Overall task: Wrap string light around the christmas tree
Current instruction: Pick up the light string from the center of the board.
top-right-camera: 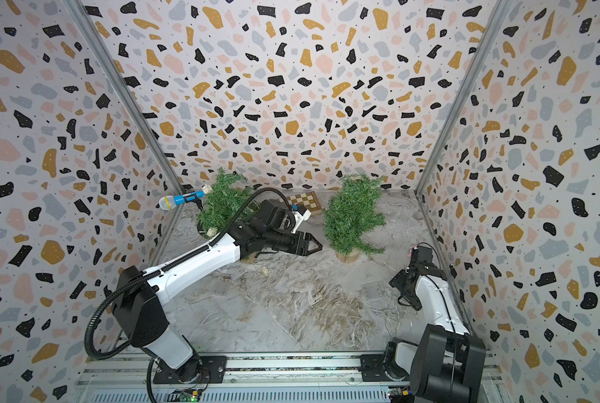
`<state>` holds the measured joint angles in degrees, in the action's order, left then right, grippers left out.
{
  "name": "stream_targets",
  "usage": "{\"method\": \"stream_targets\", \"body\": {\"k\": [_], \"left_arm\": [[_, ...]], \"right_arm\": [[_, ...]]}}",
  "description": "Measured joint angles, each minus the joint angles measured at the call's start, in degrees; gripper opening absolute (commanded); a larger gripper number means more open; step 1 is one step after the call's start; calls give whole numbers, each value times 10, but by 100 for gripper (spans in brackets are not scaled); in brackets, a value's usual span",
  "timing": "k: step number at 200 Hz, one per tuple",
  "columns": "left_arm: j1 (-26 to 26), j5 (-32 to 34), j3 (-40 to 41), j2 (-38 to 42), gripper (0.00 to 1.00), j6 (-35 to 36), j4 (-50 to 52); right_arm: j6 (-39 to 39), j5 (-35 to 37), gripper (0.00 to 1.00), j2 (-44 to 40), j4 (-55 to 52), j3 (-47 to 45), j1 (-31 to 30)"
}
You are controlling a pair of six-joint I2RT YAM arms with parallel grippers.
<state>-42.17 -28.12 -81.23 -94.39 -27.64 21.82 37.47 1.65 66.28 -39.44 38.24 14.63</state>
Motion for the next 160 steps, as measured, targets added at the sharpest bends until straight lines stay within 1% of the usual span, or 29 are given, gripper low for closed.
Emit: {"method": "stream_targets", "body": {"k": [48,66,80,97,112,128,160], "left_arm": [[0,-6,12,3,71,-4,-14],[0,-6,13,8,71,-4,-15],[0,-8,15,13,71,-5,-19],[0,-8,20,21,71,-5,-24],[0,-8,23,27,71,-4,-26],[0,-8,23,30,71,-5,-28],[0,-7,23,31,71,-4,-29]], "right_arm": [[28,-34,56,-2,11,-30,-1],[41,-42,44,-4,25,-47,-1],[49,-50,41,-3,36,-54,-3],[53,-51,28,-5,45,-54,-7],[54,-51,11,-16,50,-54,-7],[49,-52,1,-30,58,-55,-8],[34,-45,0,-44,47,-44,-29]]}}
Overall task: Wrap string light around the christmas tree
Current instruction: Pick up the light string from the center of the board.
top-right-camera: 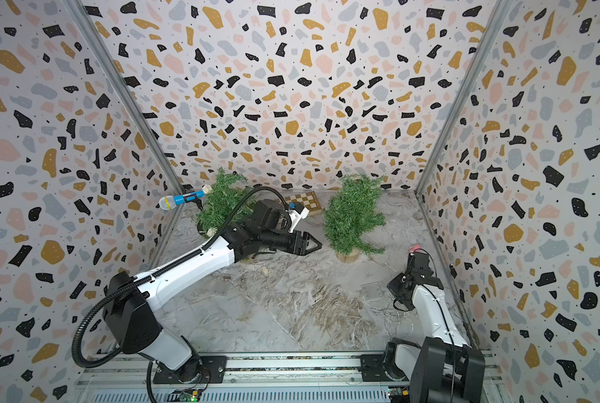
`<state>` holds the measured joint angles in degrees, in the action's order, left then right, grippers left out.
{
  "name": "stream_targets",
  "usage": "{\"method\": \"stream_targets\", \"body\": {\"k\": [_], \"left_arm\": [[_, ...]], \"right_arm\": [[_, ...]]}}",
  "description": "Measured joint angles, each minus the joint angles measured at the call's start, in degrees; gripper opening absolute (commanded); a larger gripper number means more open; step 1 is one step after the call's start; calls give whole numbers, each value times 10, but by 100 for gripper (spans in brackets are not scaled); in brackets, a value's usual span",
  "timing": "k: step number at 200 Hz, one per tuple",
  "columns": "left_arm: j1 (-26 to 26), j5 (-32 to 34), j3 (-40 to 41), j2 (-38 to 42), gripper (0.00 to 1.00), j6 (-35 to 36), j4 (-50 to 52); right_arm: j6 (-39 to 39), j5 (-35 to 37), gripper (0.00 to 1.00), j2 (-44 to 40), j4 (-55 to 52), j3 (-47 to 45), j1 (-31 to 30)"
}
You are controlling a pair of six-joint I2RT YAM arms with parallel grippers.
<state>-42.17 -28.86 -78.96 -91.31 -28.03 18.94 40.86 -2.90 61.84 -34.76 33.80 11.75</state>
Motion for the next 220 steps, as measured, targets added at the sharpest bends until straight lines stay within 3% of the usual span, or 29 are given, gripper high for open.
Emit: {"method": "stream_targets", "body": {"k": [16,39,59,81,113,140,158,182,220], "left_arm": [[0,1,0,0,71,0,0],[0,0,0,0,71,-1,-2],[0,0,2,0,71,-2,-10],[0,0,9,0,71,-3,-14],[0,-4,21,0,71,-11,-22],[0,-7,23,0,71,-9,-23],[-4,3,23,0,71,12,-4],[-22,29,30,4,70,49,38],[-91,63,92,30,74,122,72]], "right_arm": [[-3,7,28,-16,-19,17,-10],[8,1,49,-37,-35,15,-13],[29,-2,59,-40,-47,-11,-31],[41,1,61,-20,-56,-22,-50],[48,16,52,21,-28,-22,-51],[49,26,19,40,-2,-26,-51],[46,30,7,24,8,-29,-51],[37,37,0,-5,10,-23,-58],[19,40,0,-38,-11,38,-78]]}}
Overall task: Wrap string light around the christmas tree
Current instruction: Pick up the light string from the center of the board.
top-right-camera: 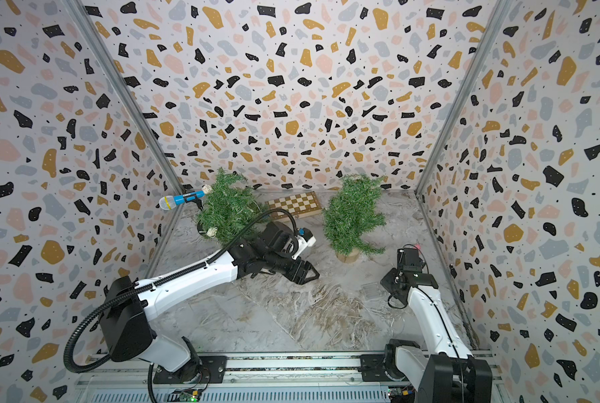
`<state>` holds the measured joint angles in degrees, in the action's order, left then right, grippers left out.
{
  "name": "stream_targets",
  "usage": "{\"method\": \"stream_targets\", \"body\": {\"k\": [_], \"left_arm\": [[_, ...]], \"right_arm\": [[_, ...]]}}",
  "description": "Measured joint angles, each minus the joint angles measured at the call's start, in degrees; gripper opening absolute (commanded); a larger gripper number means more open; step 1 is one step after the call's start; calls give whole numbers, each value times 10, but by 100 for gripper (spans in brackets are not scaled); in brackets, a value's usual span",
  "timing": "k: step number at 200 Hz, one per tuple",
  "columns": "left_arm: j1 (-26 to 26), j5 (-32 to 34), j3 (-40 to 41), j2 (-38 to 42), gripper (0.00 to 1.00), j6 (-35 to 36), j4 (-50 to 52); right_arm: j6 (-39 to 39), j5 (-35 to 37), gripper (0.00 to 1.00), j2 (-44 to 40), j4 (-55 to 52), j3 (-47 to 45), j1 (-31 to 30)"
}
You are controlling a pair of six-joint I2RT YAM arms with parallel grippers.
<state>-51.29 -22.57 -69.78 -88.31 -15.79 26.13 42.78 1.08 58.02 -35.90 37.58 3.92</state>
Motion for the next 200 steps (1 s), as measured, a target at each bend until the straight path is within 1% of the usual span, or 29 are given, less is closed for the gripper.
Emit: {"method": "stream_targets", "body": {"k": [20,42,76,101,117,136,181,200], "left_arm": [[-46,21,16,-10,75,36,9],[-85,34,16,-49,75,59,5],[-107,57,-6,-132,76,74,-3],[-118,75,-15,-177,75,78,-37],[-127,88,-19,-202,69,79,-61],[-132,101,-45,-240,61,79,-78],[-145,127,-115,-290,50,86,-96],[-154,138,-145,-314,40,91,-92]], "right_arm": [[-10,-1,0,-12,1,31,-2],[-18,-9,0,-16,4,38,-2],[-34,-19,0,-15,-1,43,-2],[-45,-29,0,-22,-8,71,-2],[-49,-37,0,-32,-5,83,-2],[-49,-50,0,-42,2,78,-2],[-49,-70,0,-43,8,47,-2],[-49,-75,0,-42,12,46,-2]]}}
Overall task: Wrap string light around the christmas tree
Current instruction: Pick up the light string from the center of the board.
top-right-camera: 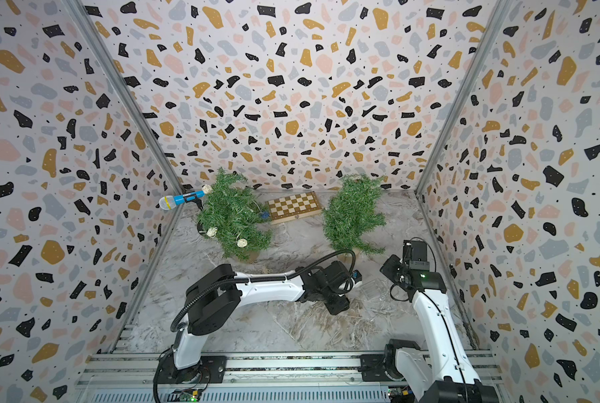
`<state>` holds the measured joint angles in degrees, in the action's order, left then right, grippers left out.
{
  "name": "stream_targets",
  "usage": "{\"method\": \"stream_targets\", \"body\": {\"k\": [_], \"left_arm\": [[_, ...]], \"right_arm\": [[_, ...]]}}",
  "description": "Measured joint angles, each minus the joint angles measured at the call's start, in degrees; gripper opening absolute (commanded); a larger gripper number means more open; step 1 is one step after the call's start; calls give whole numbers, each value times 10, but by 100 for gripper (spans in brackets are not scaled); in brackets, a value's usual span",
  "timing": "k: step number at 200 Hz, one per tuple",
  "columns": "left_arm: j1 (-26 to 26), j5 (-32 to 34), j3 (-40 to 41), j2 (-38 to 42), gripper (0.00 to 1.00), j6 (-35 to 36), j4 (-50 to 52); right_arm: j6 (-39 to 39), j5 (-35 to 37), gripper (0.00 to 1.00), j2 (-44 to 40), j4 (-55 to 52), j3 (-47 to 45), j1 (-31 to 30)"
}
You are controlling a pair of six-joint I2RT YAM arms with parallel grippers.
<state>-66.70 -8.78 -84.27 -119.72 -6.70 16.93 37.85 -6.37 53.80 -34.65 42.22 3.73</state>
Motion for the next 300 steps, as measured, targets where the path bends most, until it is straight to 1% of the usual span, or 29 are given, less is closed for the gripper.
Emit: {"method": "stream_targets", "body": {"k": [25,42,48,61,78,92,100,105,109,119,127,138,166,179,199,219,253,274,300], "left_arm": [[-14,18,-15,-25,28,7,17],[-21,35,-17,-28,16,16,25],[-24,41,-17,-28,14,20,27],[-26,49,-17,-27,5,27,33],[-27,55,-6,-17,2,35,39],[-28,62,16,4,2,41,57],[-27,64,28,18,5,43,68],[-26,64,37,29,10,44,74],[-24,64,45,38,16,44,78],[-21,63,60,61,34,43,85],[-18,59,73,84,44,44,89],[-10,49,87,113,50,40,92],[13,10,112,181,61,35,85],[20,-6,119,206,68,26,74],[20,-35,120,231,69,6,31],[20,-55,108,224,70,-17,-8],[19,-52,105,216,74,-31,-56],[25,-53,105,230,75,-29,-74],[40,-59,101,249,75,-27,-87]], "right_arm": [[0,-6,0,0,9,0,0],[0,-10,0,1,13,0,2],[0,-11,0,1,14,0,2],[0,-16,0,1,18,0,4],[0,-20,0,1,20,0,5],[0,-25,0,1,21,1,6],[1,-31,0,1,21,3,6],[1,-33,0,0,21,5,6],[2,-36,0,-1,21,7,5],[5,-43,0,-4,22,15,5],[7,-48,0,-8,24,21,5],[12,-57,0,-15,28,30,5],[26,-78,0,-27,39,42,-3],[35,-87,0,-33,39,42,-12],[48,-100,0,-42,39,42,-21],[60,-113,0,-50,36,47,-29],[68,-128,0,-66,38,107,-57],[67,-139,0,-67,55,165,-88],[64,-132,0,-48,79,232,-154]]}}
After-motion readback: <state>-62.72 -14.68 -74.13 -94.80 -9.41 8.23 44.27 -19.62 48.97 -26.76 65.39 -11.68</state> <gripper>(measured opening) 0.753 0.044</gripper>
